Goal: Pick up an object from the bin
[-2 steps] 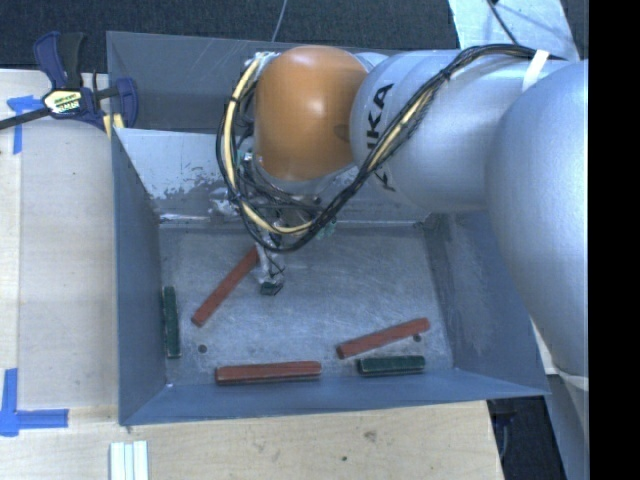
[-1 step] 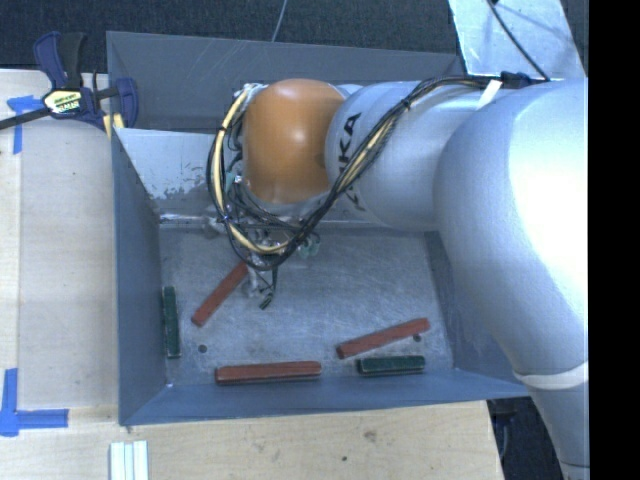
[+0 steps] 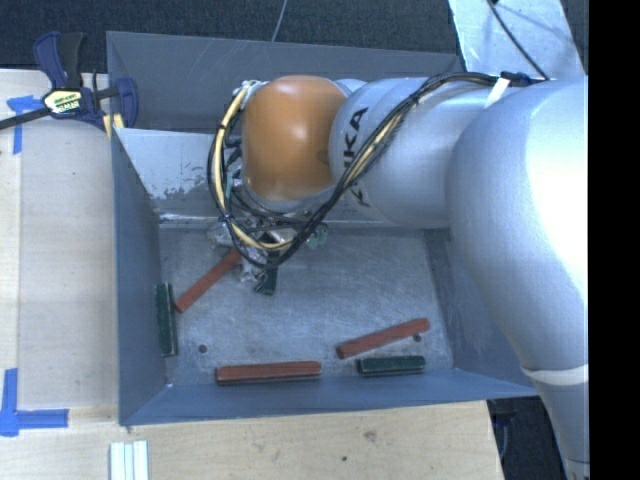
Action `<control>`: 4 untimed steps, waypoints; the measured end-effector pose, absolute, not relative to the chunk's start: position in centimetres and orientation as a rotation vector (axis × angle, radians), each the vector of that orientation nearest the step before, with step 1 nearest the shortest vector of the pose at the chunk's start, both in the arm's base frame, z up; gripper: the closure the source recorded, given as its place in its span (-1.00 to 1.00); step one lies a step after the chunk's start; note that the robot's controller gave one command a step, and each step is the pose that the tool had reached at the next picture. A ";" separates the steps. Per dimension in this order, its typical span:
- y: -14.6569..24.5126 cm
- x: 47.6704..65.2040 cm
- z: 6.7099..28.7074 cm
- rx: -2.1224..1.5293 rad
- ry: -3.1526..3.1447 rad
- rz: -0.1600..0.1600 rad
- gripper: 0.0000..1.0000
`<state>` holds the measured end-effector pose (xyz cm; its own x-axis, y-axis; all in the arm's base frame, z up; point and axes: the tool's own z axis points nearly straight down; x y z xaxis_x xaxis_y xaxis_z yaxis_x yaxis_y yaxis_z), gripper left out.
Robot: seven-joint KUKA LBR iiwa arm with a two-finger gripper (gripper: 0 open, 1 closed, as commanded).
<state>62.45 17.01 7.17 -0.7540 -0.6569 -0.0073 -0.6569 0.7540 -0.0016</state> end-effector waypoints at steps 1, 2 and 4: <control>17.0 62.5 7.2 -1.099 2.935 0.002 1.00; 17.0 62.4 7.4 -1.100 2.939 0.002 1.00; 17.0 62.4 10.5 -1.097 2.942 0.000 1.00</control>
Offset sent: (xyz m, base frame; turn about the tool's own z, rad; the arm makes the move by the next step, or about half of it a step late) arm 0.0000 0.0000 0.0609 0.0000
